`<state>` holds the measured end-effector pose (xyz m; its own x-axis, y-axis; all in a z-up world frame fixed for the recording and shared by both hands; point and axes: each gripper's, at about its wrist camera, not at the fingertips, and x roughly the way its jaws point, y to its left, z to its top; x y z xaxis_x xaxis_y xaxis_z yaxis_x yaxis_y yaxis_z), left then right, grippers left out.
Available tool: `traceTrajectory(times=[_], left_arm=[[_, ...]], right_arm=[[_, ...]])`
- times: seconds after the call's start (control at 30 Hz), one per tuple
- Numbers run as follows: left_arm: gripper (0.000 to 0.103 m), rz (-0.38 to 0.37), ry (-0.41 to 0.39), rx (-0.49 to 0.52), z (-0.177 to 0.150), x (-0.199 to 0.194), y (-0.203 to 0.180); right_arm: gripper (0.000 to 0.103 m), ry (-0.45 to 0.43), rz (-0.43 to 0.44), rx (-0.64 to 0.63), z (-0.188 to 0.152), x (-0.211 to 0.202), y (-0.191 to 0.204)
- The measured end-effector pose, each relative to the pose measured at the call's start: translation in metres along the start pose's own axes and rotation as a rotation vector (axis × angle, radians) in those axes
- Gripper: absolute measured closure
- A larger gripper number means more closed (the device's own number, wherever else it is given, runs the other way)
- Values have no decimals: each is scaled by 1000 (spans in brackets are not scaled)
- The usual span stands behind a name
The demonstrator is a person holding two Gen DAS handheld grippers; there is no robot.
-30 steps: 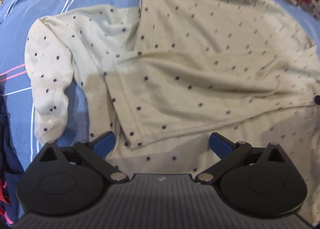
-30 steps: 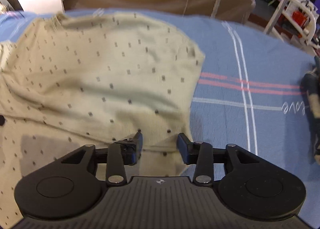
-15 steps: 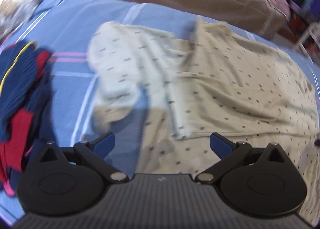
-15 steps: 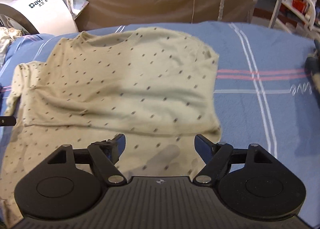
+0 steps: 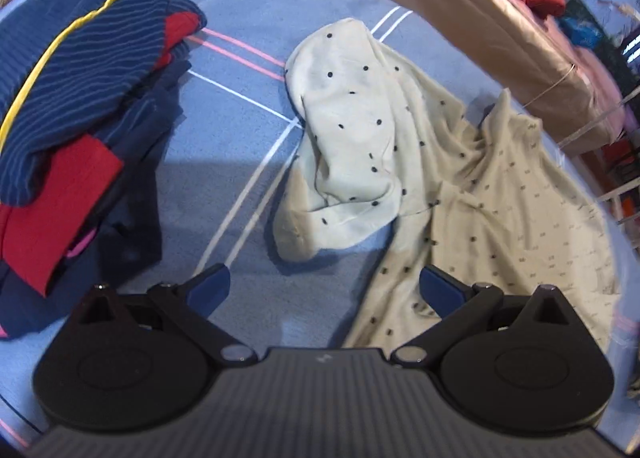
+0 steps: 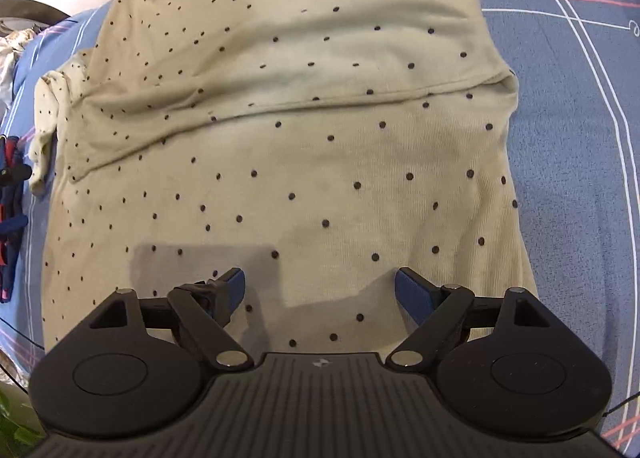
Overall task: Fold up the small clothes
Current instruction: 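Grasp the other sleeve with the left tool and fold it across the body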
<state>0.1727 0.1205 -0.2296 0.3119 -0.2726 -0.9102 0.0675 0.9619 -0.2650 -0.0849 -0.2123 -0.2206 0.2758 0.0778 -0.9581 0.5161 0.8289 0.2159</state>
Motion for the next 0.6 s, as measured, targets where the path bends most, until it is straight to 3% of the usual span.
traceTrajectory(times=[0.1, 0.17, 0.23, 0.3, 0.37, 0.47, 0.5, 0.6], left_arm=[[0, 76, -11, 41, -3, 9, -10], [0, 94, -81, 40, -5, 0, -12], [0, 22, -114, -6, -3, -6, -7], [0, -80, -96, -119, 3, -3, 7], [1, -123, -100, -210, 6, -2, 20], [16, -169, -64, -294, 9, 7, 32], [27, -176, -47, -306, 9, 10, 34], [33, -158, -40, -321, 12, 18, 33]], right_arm=[[0, 7, -8, -16, 0, 0, 2], [0, 10, -16, -28, -1, 0, 4], [0, 15, -9, -30, -2, 0, 3], [0, 10, -4, -24, -3, -1, 1], [0, 9, 0, -17, -2, 0, 0], [0, 8, -3, -19, -1, 2, 2], [0, 7, -6, -23, -1, 2, 3], [0, 2, -7, -24, -1, 0, 5]])
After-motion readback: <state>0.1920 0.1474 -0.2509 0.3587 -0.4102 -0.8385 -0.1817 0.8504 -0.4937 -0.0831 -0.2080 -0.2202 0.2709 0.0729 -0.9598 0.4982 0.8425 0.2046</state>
